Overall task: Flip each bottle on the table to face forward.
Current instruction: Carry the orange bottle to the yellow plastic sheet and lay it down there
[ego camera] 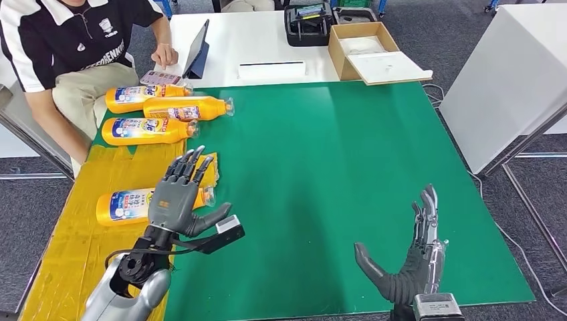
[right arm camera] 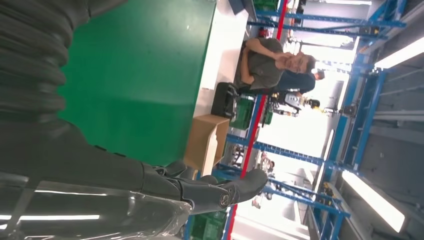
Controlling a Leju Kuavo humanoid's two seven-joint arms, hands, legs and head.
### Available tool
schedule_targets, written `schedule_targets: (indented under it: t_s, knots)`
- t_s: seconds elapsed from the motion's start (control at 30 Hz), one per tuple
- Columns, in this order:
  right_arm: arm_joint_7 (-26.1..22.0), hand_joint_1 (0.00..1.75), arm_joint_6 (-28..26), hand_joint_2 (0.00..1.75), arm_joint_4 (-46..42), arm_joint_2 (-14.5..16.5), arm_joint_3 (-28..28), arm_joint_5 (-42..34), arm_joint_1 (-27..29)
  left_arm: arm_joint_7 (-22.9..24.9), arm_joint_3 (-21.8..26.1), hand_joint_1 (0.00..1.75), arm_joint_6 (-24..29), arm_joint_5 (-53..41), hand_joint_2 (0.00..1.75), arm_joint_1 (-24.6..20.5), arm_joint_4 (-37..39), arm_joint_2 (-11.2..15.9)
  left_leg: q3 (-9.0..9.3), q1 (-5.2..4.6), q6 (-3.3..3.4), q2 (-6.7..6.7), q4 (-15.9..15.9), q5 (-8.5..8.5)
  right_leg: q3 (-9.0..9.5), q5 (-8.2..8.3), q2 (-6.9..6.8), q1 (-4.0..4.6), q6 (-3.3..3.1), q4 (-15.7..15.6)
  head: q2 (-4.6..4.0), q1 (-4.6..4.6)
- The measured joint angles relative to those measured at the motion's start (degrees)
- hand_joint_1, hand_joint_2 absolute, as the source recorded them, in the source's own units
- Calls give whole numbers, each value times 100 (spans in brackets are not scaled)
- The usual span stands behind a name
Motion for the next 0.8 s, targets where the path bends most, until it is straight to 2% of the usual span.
schedule_targets:
  t_s: [0.17, 0.4, 0.47, 0.6, 0.7, 0.8]
  knots:
    - [-33, 0, -38, 175, -2, -1, 60, 1, 1, -117, 98, 0, 133, 220, 0, 391, -811, 0, -3, 8, 1, -5, -2, -8, 0, -6, -3, 10, -1, 0, 0, 1]
    - [-40, 0, -69, 175, -2, -2, 99, 1, 0, -140, 155, 0, 172, 269, 0, 506, -1124, 0, -2, 9, -11, -7, -2, 0, 1, -5, -3, 12, -2, 1, 0, 1]
    - [-74, 0, -92, 175, -2, -3, 124, -19, 0, -239, 178, 0, 427, 483, 0, 567, -1204, 0, -4, 9, -14, -6, -2, 2, 1, -5, -2, 12, -2, 2, 0, 1]
    - [-208, 0, -267, 175, 3, -15, 250, -119, -8, -651, 235, 0, 1376, 1212, 0, 930, -1659, 3, -3, 8, -15, -4, -2, -4, 0, -9, -1, 11, 0, 2, 0, 1]
    - [-327, 0, -543, 175, 43, -43, 409, -287, -89, -1271, 210, 0, 1551, 2420, 0, 1278, -1994, 4, -3, 7, -14, -4, -2, -11, 1, -19, -2, 10, 4, 1, 0, 1]
    - [-410, 0, -689, 175, 190, -93, 567, -459, -301, -1805, 35, 0, 1221, 3593, 131, 1547, -2060, -36, -1, 6, -9, -4, -2, -18, 0, -20, -2, 10, 4, 0, 0, 1]
